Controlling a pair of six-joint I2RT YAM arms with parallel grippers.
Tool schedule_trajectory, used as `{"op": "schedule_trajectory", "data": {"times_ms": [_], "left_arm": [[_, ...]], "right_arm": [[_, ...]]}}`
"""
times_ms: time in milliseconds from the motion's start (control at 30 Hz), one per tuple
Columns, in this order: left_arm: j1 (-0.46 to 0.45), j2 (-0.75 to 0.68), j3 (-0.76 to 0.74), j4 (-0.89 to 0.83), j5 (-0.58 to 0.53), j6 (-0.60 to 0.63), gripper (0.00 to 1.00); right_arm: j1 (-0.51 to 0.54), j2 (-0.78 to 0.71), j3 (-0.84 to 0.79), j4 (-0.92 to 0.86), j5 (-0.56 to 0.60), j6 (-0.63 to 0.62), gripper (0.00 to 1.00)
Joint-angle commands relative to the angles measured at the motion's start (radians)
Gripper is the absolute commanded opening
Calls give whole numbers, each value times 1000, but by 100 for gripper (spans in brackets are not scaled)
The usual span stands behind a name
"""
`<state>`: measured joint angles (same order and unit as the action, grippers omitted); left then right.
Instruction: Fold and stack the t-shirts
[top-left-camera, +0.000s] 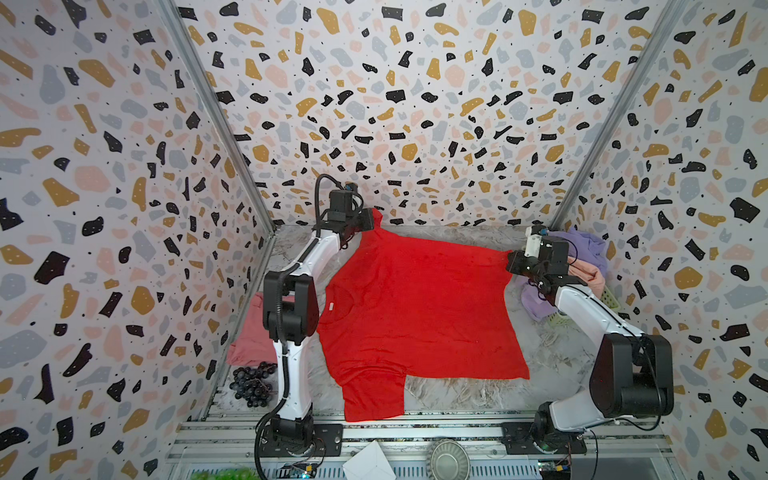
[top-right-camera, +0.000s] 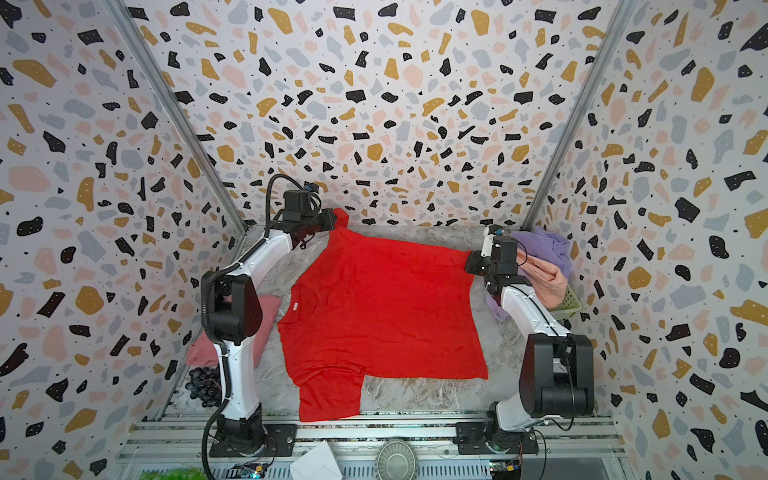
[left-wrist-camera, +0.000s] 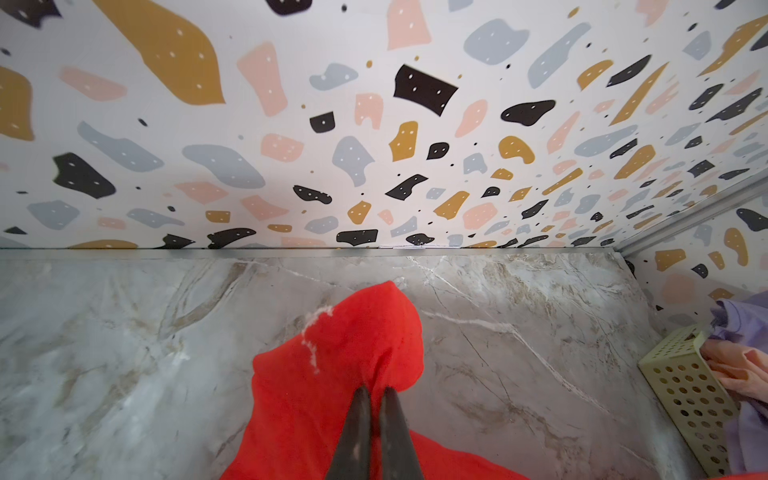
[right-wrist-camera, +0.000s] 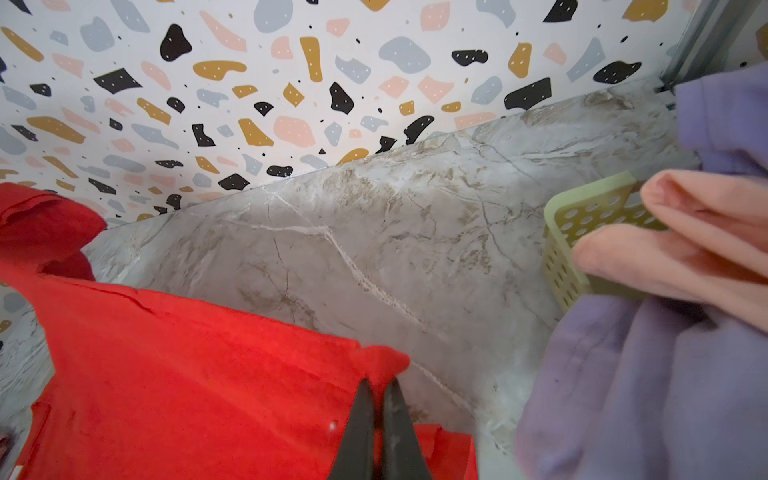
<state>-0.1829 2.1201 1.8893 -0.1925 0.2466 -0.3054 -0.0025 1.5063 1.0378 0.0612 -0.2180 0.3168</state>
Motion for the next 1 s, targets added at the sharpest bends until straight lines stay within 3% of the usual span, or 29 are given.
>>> {"op": "schedule_trajectory", "data": {"times_ms": [0,533,967], "left_arm": [[22,-85,-42,-23,-60,54,0],[31,-281,-172,-77,-127,106,0],[31,-155,-58,-87,-97,98,0]], "right_arm": [[-21,16,47,44,-6,20,0],[-67,58,67,109,-60,66,0],[-78,193,146,145,-99,67,0]]}}
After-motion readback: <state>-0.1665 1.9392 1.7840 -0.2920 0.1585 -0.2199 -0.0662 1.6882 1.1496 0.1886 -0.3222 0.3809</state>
